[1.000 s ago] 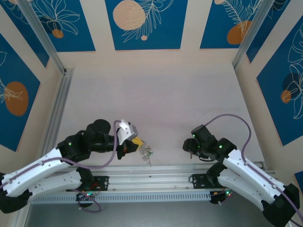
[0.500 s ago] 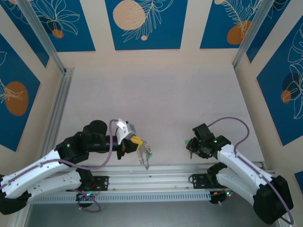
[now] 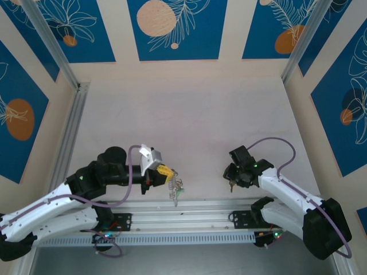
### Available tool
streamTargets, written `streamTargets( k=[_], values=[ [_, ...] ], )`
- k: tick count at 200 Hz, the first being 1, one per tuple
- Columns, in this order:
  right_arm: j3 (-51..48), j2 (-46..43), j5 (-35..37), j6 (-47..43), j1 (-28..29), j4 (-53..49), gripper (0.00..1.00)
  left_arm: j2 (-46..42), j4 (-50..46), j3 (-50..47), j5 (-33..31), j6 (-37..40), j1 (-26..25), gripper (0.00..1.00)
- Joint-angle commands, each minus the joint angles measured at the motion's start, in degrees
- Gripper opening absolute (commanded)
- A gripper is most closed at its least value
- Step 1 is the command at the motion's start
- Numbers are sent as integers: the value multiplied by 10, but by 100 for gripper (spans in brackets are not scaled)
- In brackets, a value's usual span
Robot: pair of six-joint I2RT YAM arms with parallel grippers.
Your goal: Put the keys on the keyring
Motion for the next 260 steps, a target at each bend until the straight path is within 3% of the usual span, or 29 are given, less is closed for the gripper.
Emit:
streamTargets(
  k=[1, 42, 96, 136, 260],
  values=[
    [16, -3, -1, 12, 18, -17, 43, -16, 39, -6, 20, -10, 5, 0],
    [19, -20, 60, 66, 57, -54, 48, -25, 58, -11, 37, -15, 5, 0],
    [9, 1, 63, 82, 37, -4, 56, -32, 61, -13, 43, -20, 5, 0],
    [19, 57, 50, 76, 37, 28, 51, -38, 64, -15, 46, -22, 5, 0],
    [-18, 32, 41, 95, 81, 33, 40, -27, 73, -18, 56, -26, 4, 0]
  ],
)
